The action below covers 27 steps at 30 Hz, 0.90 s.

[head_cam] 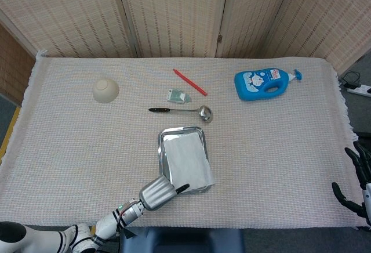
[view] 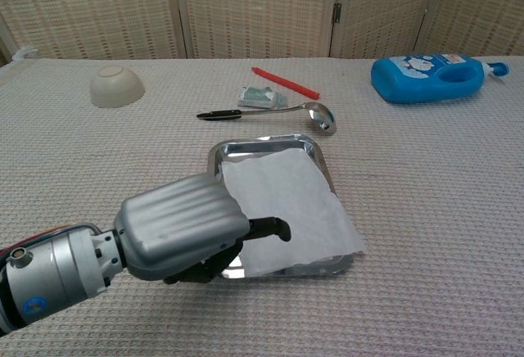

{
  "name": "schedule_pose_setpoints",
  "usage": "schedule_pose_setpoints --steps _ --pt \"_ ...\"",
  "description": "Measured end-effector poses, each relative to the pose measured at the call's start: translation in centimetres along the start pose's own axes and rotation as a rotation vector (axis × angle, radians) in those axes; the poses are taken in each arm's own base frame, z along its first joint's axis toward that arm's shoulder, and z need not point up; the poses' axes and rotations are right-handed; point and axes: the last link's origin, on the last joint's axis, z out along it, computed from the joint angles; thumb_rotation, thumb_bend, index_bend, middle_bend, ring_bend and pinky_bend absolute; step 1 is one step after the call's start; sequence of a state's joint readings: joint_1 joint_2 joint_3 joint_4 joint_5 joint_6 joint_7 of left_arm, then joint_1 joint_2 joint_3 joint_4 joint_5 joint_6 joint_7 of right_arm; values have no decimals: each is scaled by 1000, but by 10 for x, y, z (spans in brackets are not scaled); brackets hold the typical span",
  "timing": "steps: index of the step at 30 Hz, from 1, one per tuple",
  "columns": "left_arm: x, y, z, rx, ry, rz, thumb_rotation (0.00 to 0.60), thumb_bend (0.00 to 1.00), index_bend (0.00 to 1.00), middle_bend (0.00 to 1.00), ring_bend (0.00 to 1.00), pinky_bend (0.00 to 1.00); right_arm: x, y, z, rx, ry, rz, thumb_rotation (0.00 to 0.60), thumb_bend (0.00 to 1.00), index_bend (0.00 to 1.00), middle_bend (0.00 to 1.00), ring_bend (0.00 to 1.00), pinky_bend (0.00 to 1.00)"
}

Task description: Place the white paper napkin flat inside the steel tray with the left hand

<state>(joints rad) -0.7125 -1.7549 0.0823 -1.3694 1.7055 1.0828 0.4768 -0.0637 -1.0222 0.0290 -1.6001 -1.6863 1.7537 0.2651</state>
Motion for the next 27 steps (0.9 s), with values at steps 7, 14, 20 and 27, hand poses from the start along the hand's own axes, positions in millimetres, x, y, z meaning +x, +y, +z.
schedule_pose_setpoints --steps 7,14,20,27 --pt "-9 4 6 -9 -7 20 600 1000 255 1000 1000 1000 3 1 -1 0 7 6 600 427 0 0 0 0" --pt "-18 1 8 2 -32 31 600 1000 256 1000 1000 1000 4 1 -1 1 10 9 600 426 0 0 0 0" --pt "-25 -2 8 3 -55 36 600 1000 258 1000 1000 1000 4 2 0 -1 12 11 600 426 0 0 0 0" --pt "-29 -6 8 11 -71 52 600 1000 270 1000 1000 1000 4 2 1 -3 15 9 600 427 0 0 0 0"
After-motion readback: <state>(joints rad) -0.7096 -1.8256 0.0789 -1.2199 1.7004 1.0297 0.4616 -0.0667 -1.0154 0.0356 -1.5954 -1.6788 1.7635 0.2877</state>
